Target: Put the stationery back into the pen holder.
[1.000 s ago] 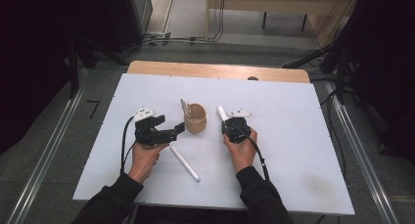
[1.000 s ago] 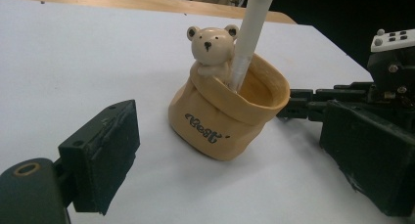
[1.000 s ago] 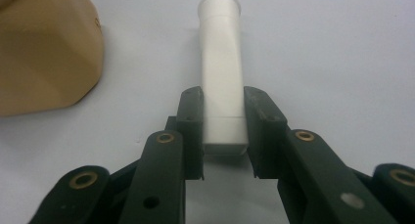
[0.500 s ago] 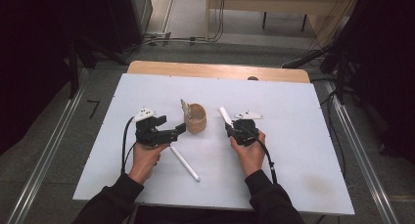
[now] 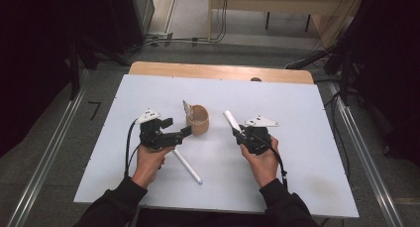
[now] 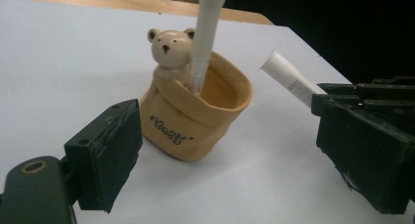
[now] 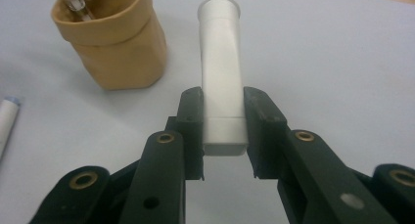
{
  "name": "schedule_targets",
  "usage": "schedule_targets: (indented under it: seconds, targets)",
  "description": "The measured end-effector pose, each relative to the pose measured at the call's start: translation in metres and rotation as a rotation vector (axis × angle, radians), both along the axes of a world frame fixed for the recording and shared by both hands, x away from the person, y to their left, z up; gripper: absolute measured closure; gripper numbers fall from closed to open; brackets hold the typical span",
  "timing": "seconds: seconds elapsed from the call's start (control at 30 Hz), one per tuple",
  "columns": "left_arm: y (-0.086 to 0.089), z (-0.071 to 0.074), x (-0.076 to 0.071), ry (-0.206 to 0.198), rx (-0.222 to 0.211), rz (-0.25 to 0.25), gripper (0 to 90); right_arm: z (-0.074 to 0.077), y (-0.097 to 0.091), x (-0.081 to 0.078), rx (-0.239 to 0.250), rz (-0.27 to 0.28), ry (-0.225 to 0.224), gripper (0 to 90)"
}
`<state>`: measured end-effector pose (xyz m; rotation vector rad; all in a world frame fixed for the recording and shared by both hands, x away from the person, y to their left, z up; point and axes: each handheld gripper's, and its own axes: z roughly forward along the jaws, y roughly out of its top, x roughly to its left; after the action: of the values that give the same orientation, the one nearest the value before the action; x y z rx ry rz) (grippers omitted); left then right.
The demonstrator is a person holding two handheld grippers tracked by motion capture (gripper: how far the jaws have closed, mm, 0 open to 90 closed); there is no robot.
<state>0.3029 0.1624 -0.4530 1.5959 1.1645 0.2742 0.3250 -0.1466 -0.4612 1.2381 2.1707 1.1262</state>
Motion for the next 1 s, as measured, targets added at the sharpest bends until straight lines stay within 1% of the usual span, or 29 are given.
schedule_targets:
  seconds: [0.2, 0.27, 0.43, 0.67, 0.7, 0.77, 0.9, 1.0]
  targets:
    - [-0.003, 0.003, -0.001, -0.001, -0.009, -0.015, 10.7, 0.007, -0.002, -0.009, 0.023, 0.024, -0.018, 69.1]
    - [-0.004, 0.003, -0.001, 0.003, -0.014, -0.027, 10.7, 0.009, -0.002, -0.011, 0.028, 0.032, -0.024, 69.1]
    - [-0.008, 0.005, -0.001, -0.002, -0.01, -0.038, 10.7, 0.013, -0.001, -0.014, 0.033, 0.046, -0.034, 69.1]
    - [-0.013, 0.007, -0.001, -0.013, -0.023, -0.035, 10.7, 0.017, 0.001, -0.018, 0.047, 0.066, -0.044, 69.0]
    - [-0.014, 0.008, -0.001, -0.015, -0.023, -0.041, 10.7, 0.017, 0.002, -0.019, 0.05, 0.068, -0.044, 69.1]
    - [-0.015, 0.008, -0.002, -0.026, -0.022, -0.037, 10.7, 0.018, 0.003, -0.02, 0.05, 0.079, -0.053, 69.0]
    - [-0.017, 0.008, -0.002, -0.029, -0.028, -0.042, 12.9, 0.019, 0.006, -0.022, 0.049, 0.088, -0.057, 69.1]
    - [-0.017, 0.008, -0.001, -0.02, -0.02, -0.043, 13.8, 0.019, 0.007, -0.022, 0.049, 0.092, -0.055, 69.1]
